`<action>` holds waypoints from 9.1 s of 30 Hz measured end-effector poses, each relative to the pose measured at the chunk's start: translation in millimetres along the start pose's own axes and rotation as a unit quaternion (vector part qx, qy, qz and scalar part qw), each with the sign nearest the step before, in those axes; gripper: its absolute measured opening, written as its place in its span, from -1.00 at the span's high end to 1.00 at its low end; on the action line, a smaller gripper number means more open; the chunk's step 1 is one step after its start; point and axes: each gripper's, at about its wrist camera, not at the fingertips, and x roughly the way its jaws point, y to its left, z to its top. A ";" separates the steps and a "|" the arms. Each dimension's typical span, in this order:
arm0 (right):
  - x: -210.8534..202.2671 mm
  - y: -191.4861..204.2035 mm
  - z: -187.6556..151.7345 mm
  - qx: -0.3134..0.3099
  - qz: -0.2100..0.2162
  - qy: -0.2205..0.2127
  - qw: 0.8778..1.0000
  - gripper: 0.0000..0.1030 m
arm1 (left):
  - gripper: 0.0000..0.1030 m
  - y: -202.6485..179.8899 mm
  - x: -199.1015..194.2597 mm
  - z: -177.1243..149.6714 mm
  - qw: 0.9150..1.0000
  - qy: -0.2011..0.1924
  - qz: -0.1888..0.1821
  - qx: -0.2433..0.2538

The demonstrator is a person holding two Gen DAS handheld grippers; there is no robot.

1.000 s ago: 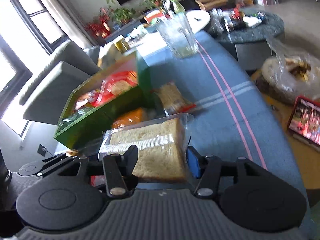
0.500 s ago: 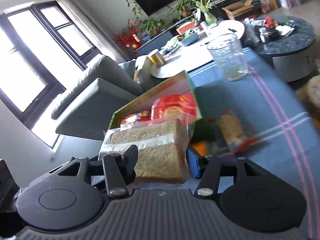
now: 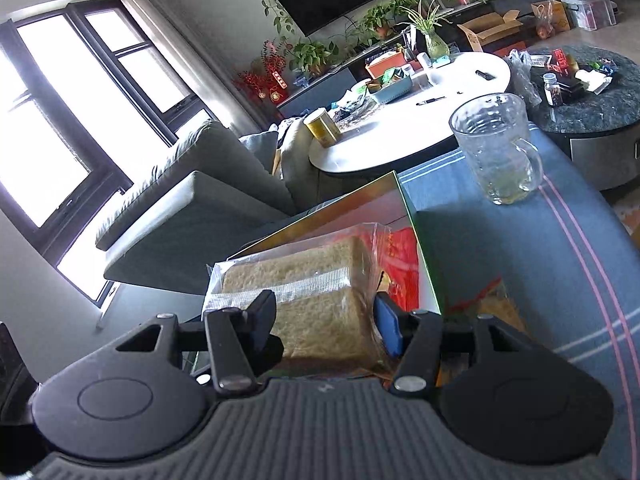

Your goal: Organize snacks

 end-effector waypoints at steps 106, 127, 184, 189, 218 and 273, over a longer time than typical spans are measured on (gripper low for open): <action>-41.0 -5.4 -137.5 -0.062 -0.108 0.091 0.988 -0.40 | -0.30 -11.4 -0.3 -87.6 0.991 0.103 -0.073 -0.042; -28.5 -33.0 -109.9 0.057 -0.073 0.085 0.992 -0.02 | -0.18 -30.4 -43.3 -106.9 0.978 0.115 -0.172 -0.030; -44.1 -37.8 -100.9 0.020 -0.121 0.051 0.991 -0.28 | -0.33 -30.9 -36.6 -109.1 0.978 0.113 -0.162 -0.058; -45.2 -42.6 -98.1 0.032 -0.119 0.053 0.991 -0.28 | -0.34 -32.2 -19.1 -108.0 0.976 0.126 -0.165 -0.068; -41.8 46.5 -73.8 -0.065 -0.041 0.005 0.997 -0.25 | -0.02 -5.5 -91.4 -72.4 0.993 -0.004 -0.109 -0.040; 75.4 58.6 1.1 -0.054 0.009 0.011 0.998 -0.32 | -0.19 98.8 -19.5 -23.4 0.998 0.013 0.022 -0.049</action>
